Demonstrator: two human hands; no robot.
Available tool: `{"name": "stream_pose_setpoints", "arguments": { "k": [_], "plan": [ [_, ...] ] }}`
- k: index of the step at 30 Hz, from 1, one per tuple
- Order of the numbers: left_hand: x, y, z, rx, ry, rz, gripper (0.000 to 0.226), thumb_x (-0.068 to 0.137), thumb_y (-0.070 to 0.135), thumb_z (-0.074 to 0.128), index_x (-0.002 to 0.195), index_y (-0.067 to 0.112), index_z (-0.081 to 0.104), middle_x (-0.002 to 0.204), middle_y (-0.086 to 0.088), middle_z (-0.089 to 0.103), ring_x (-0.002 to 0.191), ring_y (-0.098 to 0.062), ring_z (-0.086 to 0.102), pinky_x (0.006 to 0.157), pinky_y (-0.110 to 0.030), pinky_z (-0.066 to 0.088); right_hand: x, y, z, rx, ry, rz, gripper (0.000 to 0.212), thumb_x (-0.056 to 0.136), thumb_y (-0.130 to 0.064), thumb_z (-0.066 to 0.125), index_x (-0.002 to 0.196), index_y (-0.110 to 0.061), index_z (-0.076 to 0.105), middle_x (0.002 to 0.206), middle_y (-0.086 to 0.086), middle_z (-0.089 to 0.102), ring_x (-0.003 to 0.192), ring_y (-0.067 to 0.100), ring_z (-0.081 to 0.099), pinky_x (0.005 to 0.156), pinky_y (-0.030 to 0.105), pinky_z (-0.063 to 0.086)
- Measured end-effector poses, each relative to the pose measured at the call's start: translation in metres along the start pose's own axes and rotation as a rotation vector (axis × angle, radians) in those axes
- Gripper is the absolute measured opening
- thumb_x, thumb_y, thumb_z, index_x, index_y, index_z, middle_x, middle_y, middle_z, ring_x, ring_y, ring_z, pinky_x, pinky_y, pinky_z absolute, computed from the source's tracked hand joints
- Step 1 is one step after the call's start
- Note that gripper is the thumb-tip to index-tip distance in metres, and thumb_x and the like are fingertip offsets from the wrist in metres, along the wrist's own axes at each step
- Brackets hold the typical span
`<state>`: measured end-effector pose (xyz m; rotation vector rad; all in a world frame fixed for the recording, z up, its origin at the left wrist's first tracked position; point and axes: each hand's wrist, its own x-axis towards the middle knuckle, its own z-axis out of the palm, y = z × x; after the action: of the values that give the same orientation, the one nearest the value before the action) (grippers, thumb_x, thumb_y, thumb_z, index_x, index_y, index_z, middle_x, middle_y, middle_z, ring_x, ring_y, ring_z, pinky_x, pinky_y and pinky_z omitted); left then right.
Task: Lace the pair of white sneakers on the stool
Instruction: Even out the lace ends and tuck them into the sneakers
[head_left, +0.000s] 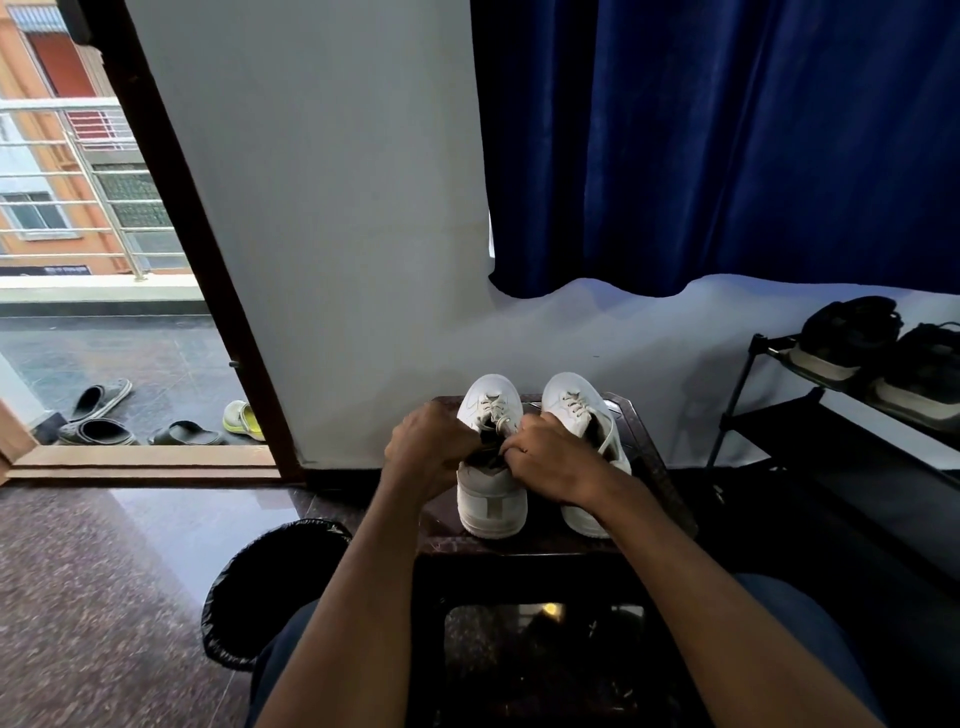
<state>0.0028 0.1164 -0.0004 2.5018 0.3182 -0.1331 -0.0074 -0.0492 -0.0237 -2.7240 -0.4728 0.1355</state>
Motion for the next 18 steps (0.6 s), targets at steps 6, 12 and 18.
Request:
{"name": "stream_pose_setpoints", "arguments": {
  "k": [6, 12, 18],
  "plan": [
    [0.004, -0.014, 0.013, -0.139, -0.220, 0.077, 0.029, 0.069, 0.031, 0.057, 0.085, 0.010, 0.069, 0.083, -0.018, 0.070, 0.074, -0.032, 0.072, 0.074, -0.043, 0.061, -0.033, 0.008, -0.007, -0.169, 0.483, 0.105, 0.017, 0.087, -0.034, 0.066, 0.090, -0.020, 0.074, 0.101, 0.006, 0.065, 0.109, 0.032, 0.059, 0.093, 0.043, 0.048],
    [0.020, -0.019, 0.035, -0.280, -0.196, 0.141, 0.026, 0.062, 0.035, 0.056, 0.073, 0.016, 0.069, 0.069, -0.003, 0.062, 0.063, -0.018, 0.057, 0.072, -0.050, 0.061, -0.066, 0.018, 0.016, 0.020, 0.419, 0.273, 0.057, 0.089, -0.062, 0.064, 0.122, -0.018, 0.055, 0.123, 0.008, 0.069, 0.128, 0.033, 0.049, 0.100, 0.041, 0.046],
    [0.022, -0.013, 0.047, -0.330, -0.245, 0.175, 0.028, 0.065, 0.039, 0.061, 0.086, 0.028, 0.076, 0.086, -0.011, 0.073, 0.072, -0.019, 0.065, 0.075, -0.041, 0.060, -0.076, 0.010, 0.014, -0.122, 0.227, 0.149, 0.074, 0.086, -0.057, 0.063, 0.152, -0.050, 0.029, 0.130, 0.006, 0.055, 0.130, 0.032, 0.042, 0.101, 0.044, 0.046]
  ]
}}
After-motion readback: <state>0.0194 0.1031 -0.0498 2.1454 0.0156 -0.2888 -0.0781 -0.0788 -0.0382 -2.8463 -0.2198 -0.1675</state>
